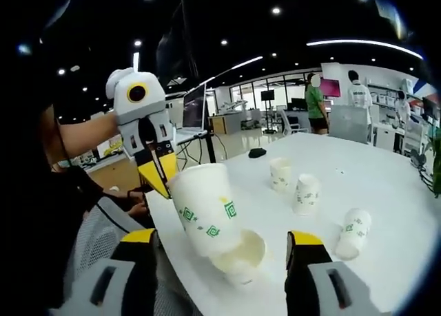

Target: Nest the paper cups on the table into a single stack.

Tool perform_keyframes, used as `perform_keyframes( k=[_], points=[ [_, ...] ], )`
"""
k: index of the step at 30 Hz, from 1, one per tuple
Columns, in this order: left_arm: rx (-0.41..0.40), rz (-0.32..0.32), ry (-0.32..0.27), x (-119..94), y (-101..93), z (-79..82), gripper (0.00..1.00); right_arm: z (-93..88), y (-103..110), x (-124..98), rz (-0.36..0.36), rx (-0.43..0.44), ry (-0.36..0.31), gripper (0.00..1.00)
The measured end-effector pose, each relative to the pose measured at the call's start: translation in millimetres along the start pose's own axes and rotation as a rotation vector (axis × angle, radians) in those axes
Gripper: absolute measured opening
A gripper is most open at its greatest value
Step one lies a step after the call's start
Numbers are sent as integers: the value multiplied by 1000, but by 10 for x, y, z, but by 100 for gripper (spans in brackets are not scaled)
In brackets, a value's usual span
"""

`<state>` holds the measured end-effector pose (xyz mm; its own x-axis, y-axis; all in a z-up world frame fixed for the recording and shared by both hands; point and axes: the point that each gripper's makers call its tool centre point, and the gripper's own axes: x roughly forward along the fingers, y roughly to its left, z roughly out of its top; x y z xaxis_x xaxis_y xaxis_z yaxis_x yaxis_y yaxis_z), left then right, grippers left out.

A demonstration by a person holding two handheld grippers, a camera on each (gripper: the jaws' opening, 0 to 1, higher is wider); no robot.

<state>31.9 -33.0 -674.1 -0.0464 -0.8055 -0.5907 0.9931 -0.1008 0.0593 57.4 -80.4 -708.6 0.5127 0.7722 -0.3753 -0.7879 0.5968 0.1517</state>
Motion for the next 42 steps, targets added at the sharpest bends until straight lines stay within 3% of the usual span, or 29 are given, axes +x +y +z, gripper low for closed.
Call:
perform_keyframes(
  k=[8, 19, 25, 42],
  points=[
    [63, 9, 71, 54, 81, -59, 0, -68, -111, -51, -63, 22, 0, 91],
    [151, -13, 192, 223, 107, -160, 0, -123, -131, -74, -85, 37, 5, 90],
    [183, -22, 231, 318, 111, -198, 0, -129, -133, -75, -92, 40, 5, 89],
    [343, -82, 400, 544, 134, -443, 0, -178, -176, -115, -116, 58, 8, 87]
  ],
)
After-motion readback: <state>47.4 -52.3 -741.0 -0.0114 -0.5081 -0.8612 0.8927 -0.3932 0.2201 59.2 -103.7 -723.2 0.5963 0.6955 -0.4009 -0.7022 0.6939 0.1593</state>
